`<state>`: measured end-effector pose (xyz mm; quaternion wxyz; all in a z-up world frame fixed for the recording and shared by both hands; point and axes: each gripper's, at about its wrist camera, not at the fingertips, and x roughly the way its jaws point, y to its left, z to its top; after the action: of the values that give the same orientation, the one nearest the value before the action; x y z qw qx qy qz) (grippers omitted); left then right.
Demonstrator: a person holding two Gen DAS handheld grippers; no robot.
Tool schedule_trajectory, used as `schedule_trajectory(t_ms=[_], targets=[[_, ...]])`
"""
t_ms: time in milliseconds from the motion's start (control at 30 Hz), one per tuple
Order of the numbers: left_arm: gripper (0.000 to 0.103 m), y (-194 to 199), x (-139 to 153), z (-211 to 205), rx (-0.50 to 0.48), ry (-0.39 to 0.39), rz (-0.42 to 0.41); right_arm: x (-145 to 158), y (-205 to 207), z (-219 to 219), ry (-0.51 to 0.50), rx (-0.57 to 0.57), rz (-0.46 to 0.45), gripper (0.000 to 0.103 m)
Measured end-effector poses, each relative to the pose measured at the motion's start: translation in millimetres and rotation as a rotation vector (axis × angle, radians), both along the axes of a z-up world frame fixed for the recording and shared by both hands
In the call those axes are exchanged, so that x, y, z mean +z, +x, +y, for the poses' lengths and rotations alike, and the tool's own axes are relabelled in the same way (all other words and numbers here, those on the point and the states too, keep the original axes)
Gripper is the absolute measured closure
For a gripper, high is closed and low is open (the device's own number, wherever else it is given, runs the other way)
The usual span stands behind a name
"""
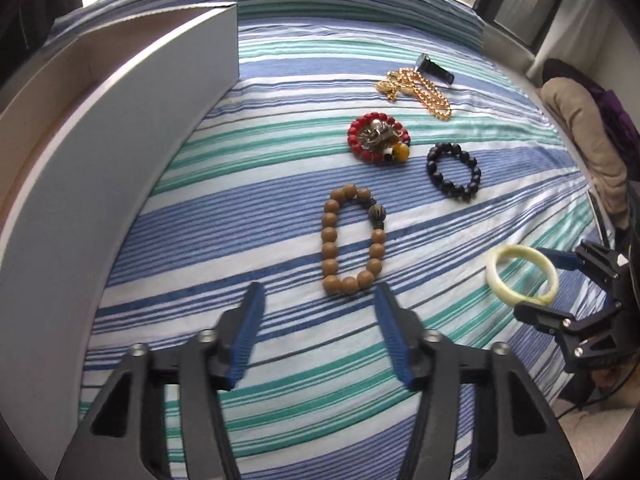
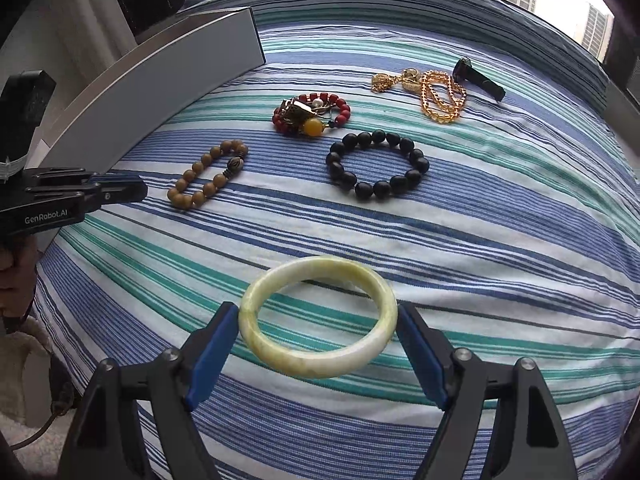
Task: Organize jewelry
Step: 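Grasp the wooden bead bracelet with the left tool while the right tool grasps the jade bangle, then lift the wooden bead bracelet with the left tool while the right tool lifts the jade bangle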
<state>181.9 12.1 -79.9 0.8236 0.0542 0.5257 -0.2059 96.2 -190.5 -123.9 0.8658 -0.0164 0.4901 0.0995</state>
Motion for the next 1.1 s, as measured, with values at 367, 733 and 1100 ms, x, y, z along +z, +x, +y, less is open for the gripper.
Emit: schedule_trajectory(t_ms=[367, 733, 1100], targets=[[0.033, 38, -29, -76, -0.087, 0.164, 0.003, -4, -16, -3, 0.068, -0.018, 0.0, 0.022], [0.103, 25, -8, -43, -0.019, 0.006, 0.016, -2, -23, -12, 0.09, -0.044, -0.019, 0.022], [0.075, 13, -9, -21, -0.014, 0.029, 0.002, 4, -25, -7, 0.07, -0.032, -0.028, 0.022]])
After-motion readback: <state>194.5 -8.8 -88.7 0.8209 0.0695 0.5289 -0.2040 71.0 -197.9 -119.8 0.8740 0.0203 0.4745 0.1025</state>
